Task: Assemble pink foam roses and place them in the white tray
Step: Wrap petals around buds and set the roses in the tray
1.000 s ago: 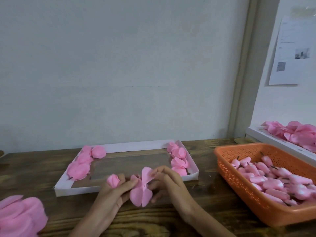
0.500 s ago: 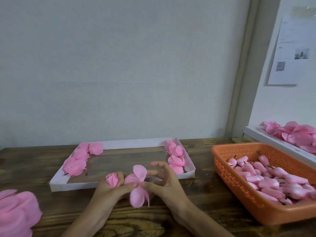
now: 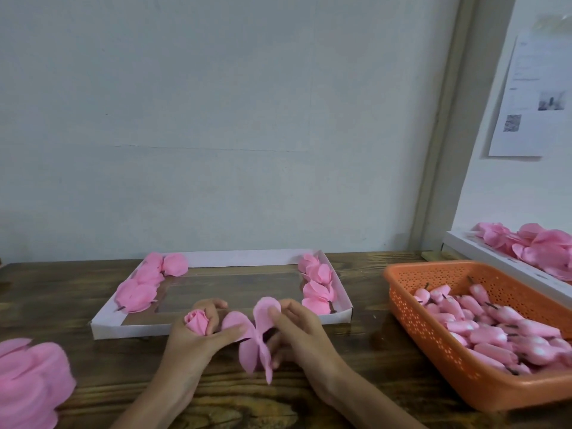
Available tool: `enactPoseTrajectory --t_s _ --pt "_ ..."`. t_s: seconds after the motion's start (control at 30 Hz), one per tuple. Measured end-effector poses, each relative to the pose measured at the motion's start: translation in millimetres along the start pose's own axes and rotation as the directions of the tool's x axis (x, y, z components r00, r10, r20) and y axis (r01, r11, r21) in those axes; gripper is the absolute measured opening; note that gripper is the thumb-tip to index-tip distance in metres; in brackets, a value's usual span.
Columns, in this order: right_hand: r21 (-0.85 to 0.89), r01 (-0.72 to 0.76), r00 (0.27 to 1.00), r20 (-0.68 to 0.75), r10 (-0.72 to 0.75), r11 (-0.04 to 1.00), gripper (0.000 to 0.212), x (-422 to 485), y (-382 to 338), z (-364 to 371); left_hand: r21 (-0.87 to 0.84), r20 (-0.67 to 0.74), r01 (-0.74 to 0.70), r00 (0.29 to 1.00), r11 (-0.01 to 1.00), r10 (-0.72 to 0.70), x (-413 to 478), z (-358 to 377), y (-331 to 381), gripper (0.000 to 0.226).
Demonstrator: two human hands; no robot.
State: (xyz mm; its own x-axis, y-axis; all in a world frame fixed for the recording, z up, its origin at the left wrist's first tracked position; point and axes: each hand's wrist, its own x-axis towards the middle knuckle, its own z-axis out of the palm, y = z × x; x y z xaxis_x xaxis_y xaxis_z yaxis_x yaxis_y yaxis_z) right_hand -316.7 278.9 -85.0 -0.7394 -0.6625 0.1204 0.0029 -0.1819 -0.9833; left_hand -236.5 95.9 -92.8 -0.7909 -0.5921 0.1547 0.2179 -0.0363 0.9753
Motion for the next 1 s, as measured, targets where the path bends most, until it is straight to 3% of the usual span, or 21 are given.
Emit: enactPoseTrajectory --t_s 0.13,0.27,0.43,0.63,0.83,1.0 --pt "-0.048 -0.132 0.987 0.090 0.135 0.990 0.043 -1.7 -5.2 -3.5 -0.064 0.057 0.055 0.997 0.996 -0.052 -0.8 2.2 4.1 0.030" --pt "-0.128 -0.108 0.968 0.213 0.133 0.986 0.048 -0.2 -9.3 -6.2 -0.154 0.123 0.062 0.991 0.986 -0.043 -2.6 2.8 5.3 0.039" --pt "-0.164 -0.063 0.959 0.265 0.105 0.985 0.037 -0.7 -7.6 -9.1 -0.263 0.195 0.075 0.981 0.962 -0.023 -4.2 0.0 6.3 0.039" --pt "-0.008 -0.021 0.976 0.215 0.022 1.000 0.019 3.6 -2.5 -13.0 -0.264 0.255 0.062 0.967 0.963 0.008 -8.3 2.5 7.7 0.041" --pt "0.080 0.088 0.996 0.016 -0.089 0.993 0.020 6.5 2.2 -9.8 -0.285 0.313 0.067 0.949 0.956 0.027 -9.1 5.2 10.1 0.042" --pt "0.092 0.068 0.998 -0.008 -0.067 0.993 0.020 5.8 0.8 -10.7 -0.232 0.353 0.155 0.933 0.960 -0.066 -9.9 5.3 7.9 0.017"
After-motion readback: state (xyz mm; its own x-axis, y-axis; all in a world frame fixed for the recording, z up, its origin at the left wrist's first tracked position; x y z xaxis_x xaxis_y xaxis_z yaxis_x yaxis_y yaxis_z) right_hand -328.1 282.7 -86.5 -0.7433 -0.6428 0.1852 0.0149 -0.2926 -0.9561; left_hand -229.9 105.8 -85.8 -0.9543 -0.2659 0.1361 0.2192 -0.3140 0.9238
